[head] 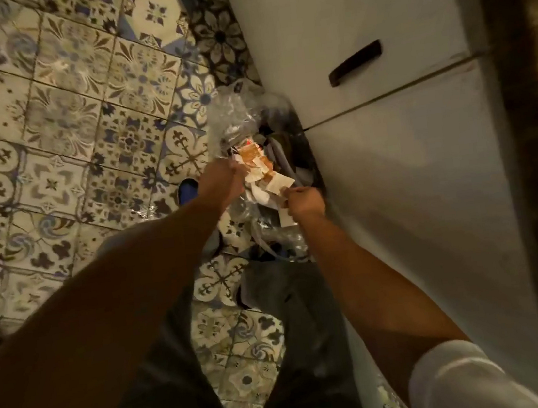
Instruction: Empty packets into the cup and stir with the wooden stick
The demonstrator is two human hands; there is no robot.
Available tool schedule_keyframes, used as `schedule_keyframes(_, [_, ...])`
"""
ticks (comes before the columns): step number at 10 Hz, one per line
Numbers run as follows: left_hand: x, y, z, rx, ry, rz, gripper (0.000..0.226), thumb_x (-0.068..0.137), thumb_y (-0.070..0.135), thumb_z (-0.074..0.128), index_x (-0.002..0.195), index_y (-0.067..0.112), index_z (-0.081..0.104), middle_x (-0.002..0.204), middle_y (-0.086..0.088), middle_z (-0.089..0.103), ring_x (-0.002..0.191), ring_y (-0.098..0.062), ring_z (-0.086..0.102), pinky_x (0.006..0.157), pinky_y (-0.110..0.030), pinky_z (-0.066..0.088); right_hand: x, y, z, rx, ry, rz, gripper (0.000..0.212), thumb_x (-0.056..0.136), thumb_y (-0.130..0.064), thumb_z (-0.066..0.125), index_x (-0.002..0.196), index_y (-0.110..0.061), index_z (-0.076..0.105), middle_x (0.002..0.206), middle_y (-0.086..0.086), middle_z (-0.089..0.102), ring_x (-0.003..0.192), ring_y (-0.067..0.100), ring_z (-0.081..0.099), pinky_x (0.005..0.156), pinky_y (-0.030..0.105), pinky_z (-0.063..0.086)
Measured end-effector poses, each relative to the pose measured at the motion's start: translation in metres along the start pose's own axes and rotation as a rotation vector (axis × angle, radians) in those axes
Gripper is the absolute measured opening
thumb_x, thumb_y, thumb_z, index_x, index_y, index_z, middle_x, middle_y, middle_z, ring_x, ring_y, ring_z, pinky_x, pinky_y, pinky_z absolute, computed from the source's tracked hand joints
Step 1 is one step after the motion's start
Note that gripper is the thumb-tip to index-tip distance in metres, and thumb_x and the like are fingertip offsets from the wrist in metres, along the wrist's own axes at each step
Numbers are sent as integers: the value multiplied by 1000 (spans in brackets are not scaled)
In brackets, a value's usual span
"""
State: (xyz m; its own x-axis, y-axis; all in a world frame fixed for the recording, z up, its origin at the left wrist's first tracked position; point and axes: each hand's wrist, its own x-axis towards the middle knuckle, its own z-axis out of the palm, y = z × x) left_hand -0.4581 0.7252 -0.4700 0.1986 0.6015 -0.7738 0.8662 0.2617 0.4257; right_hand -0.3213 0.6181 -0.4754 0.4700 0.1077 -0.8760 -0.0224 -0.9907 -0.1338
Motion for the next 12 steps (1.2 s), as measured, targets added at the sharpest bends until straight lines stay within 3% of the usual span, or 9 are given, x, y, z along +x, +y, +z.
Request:
schedule_keyframes(1, [14, 1, 12, 92, -34, 40, 28, 100, 27, 56, 112, 10, 75, 109, -10, 75, 100, -25, 71, 79, -31, 53, 20, -6, 12, -41, -46, -4, 47, 97, -47, 61, 119, -7, 72, 117, 14, 72, 102, 30, 68, 95, 42, 56])
schedule_keyframes(2, [28, -1, 28, 123, -34, 54, 29, 102, 26, 53, 107, 6, 74, 107, -12, 75, 95, -24, 71, 83, -35, 58, 38, -7, 15, -37, -66, -14, 39, 99, -45, 57, 110, -10, 72, 98, 9, 67, 89, 24, 60, 78, 34, 51])
schedule_keyframes(3, [35, -4, 38, 183, -11, 49, 31, 101, 29, 52, 104, 9, 75, 107, -9, 75, 94, -22, 70, 87, -40, 59, 49, -8, 18, 8, -88, -19, 34, 102, -40, 55, 111, -11, 71, 97, 6, 62, 93, 22, 56, 77, 29, 43])
schedule_keyframes(4, [42, -6, 44, 176, 18, 29, 36, 99, 40, 54, 97, 10, 75, 93, -8, 74, 87, -22, 69, 78, -37, 56, 52, -10, 18, 20, -118, 20, 39, 100, -46, 55, 103, -10, 70, 106, 7, 66, 100, 24, 60, 97, 35, 47])
schedule_keyframes(6, [32, -1, 40, 186, -5, 12, 43, 95, 47, 60, 83, 6, 68, 80, -11, 69, 73, -23, 67, 75, -39, 59, 41, -10, 5, 79, -137, 125, 52, 100, -51, 51, 129, -9, 63, 130, 9, 64, 122, 29, 58, 102, 39, 45])
schedule_keyframes(7, [10, 8, 32, 160, -9, 38, 40, 96, 43, 60, 74, 10, 60, 84, -16, 69, 73, -23, 62, 81, -43, 58, 19, -6, -1, 85, -42, -13, 49, 95, -54, 55, 119, -14, 69, 117, 11, 71, 106, 27, 65, 82, 35, 49])
schedule_keyframes(8, [-19, 12, 17, 100, 5, 31, 33, 96, 42, 59, 95, 10, 67, 94, -9, 71, 85, -23, 67, 83, -41, 57, -14, -1, -8, 121, 2, -156, 36, 96, -46, 55, 112, -18, 71, 108, 8, 74, 98, 24, 69, 86, 41, 58])
schedule_keyframes(10, [-103, 22, -26, -13, 124, 116, 15, 98, 39, 57, 106, 29, 64, 99, 11, 64, 94, -13, 66, 83, -34, 55, -100, -4, -46, 123, -1, -270, 33, 94, -41, 65, 116, -18, 68, 108, 7, 71, 85, 17, 63, 74, 27, 47])
schedule_keyframes(12, [-200, 67, -80, 48, 238, 378, 29, 97, 27, 61, 124, 17, 63, 123, -3, 64, 115, -19, 59, 96, -30, 45, -197, 6, -110, 178, 73, -449, 32, 93, -41, 65, 119, -22, 70, 110, 2, 74, 96, 20, 69, 74, 26, 49])
